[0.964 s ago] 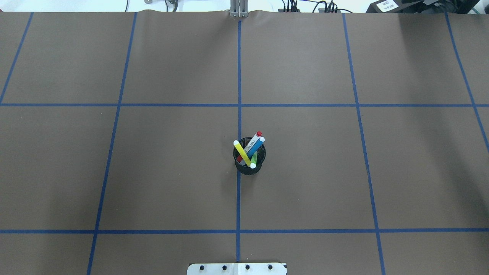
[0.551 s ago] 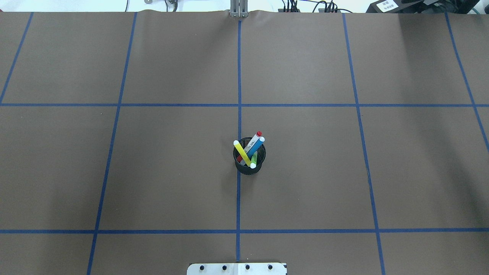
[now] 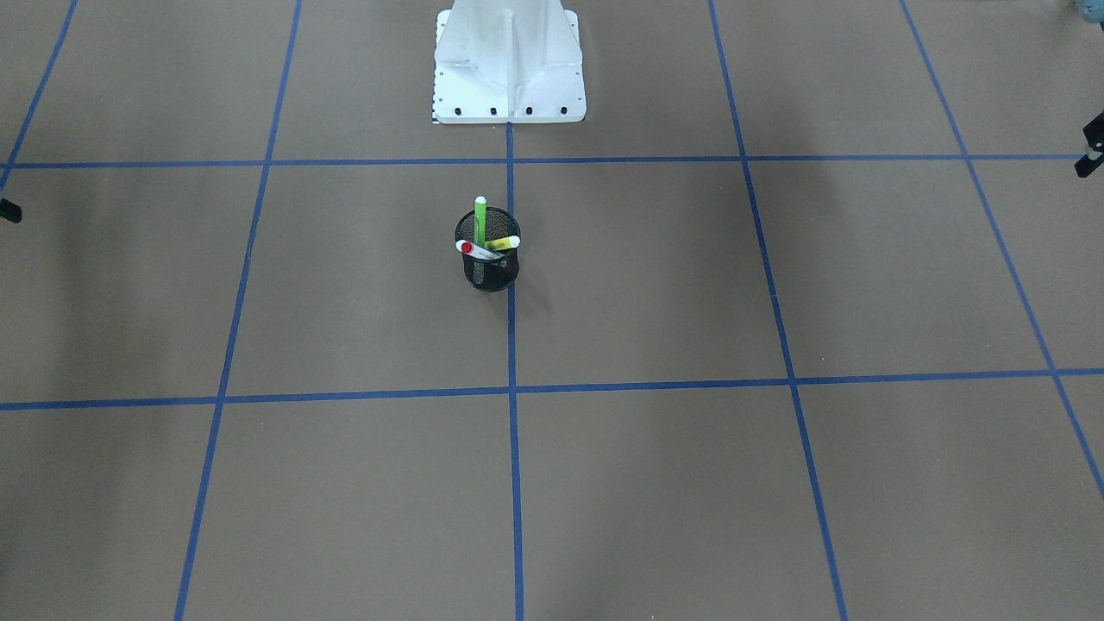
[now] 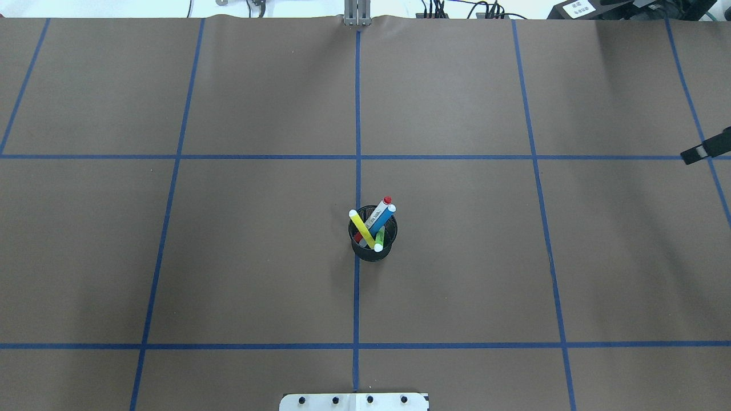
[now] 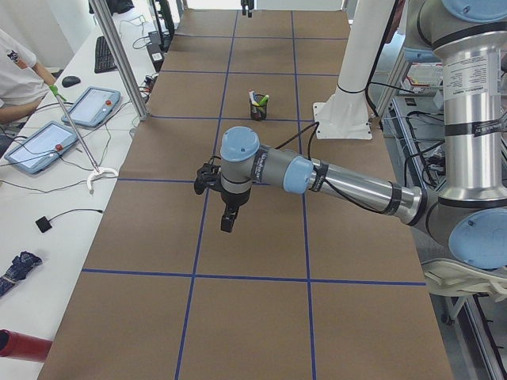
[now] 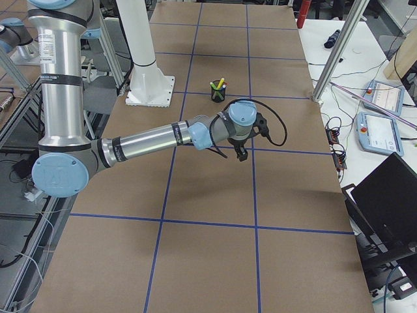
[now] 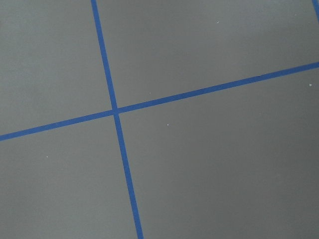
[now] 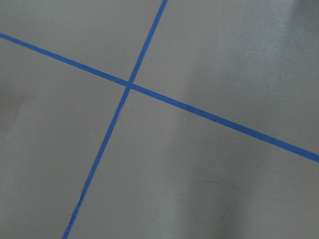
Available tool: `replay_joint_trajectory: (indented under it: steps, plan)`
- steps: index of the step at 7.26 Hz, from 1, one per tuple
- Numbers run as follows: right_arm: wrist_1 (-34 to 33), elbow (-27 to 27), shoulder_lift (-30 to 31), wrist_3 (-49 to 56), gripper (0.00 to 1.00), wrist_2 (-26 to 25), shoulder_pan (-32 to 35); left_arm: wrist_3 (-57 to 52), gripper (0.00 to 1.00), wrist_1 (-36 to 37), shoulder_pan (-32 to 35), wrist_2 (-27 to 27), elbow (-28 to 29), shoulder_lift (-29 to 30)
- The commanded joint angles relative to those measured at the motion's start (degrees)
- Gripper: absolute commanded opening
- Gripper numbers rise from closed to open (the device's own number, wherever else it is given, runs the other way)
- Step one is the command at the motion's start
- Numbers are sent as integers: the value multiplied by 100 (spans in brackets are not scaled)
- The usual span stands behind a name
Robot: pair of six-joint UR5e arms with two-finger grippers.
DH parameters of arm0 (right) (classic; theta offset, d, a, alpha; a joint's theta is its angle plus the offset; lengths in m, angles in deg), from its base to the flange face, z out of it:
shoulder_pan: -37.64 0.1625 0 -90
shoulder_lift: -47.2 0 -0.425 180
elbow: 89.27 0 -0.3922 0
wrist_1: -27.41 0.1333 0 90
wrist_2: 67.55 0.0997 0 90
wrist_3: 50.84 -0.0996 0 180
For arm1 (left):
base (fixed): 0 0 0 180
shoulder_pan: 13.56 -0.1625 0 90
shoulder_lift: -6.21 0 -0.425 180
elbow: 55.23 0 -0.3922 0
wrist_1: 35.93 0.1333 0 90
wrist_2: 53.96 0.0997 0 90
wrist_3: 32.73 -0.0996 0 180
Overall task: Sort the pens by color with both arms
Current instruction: 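Move the right gripper toward the black mesh pen cup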
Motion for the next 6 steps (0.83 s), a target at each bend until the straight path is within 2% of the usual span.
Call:
replay_joint_trajectory:
  steps: [1, 2, 4, 5, 6]
  plan:
    - [1294, 56, -375, -1830, 99, -44, -872, 0, 100, 0, 0, -2, 26, 0]
    - [1622, 21, -473, -2180, 99, -114, -1198, 0, 100, 0, 0, -2, 61, 9]
    - [1704, -6, -920, -2368, 99, -159, -1620, 0, 100, 0, 0, -2, 105, 17]
    - [1696, -6, -1279, -2421, 99, -463, -2076, 9, 100, 9, -9, -2, 114, 17]
    - [1696, -15, -1666, -3056, 99, -910, -2611, 235, 100, 0, -9, -2, 149, 52]
